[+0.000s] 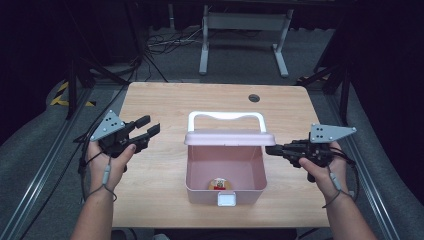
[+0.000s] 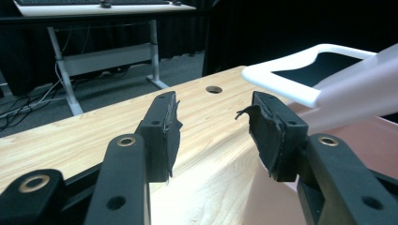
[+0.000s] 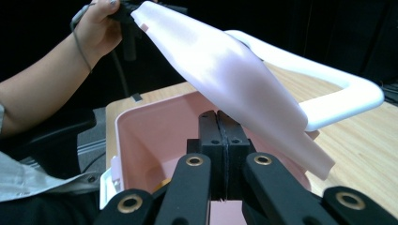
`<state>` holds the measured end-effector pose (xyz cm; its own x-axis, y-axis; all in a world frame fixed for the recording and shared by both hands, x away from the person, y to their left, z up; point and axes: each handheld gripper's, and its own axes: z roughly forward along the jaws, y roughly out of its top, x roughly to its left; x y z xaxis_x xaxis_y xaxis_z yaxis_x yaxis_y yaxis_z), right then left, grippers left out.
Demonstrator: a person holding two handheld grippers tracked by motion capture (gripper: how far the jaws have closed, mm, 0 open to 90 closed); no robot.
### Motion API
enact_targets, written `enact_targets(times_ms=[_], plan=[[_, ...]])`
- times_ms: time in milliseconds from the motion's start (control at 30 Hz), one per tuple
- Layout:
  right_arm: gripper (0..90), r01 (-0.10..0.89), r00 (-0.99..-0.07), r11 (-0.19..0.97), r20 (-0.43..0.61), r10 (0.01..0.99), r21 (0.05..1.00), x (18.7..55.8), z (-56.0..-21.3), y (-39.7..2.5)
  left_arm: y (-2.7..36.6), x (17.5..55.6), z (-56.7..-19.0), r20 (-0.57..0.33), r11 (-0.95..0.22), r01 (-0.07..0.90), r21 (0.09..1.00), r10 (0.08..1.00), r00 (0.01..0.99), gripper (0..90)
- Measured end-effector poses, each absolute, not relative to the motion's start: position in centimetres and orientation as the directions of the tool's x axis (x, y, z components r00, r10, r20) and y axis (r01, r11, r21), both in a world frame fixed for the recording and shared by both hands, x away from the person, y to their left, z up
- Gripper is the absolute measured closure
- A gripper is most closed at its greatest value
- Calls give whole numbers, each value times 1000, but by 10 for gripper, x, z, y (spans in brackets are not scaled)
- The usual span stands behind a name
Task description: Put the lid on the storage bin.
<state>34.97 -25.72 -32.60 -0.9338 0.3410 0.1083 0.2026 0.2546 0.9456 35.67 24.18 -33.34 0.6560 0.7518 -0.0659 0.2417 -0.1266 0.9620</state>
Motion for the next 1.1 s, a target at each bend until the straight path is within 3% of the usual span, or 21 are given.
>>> enact_targets(times_ms=[1100], plan=[[900, 231, -960, 482, 118, 252, 845, 339, -330, -249, 263, 389, -384, -42, -158, 282, 946, 806, 590, 463]])
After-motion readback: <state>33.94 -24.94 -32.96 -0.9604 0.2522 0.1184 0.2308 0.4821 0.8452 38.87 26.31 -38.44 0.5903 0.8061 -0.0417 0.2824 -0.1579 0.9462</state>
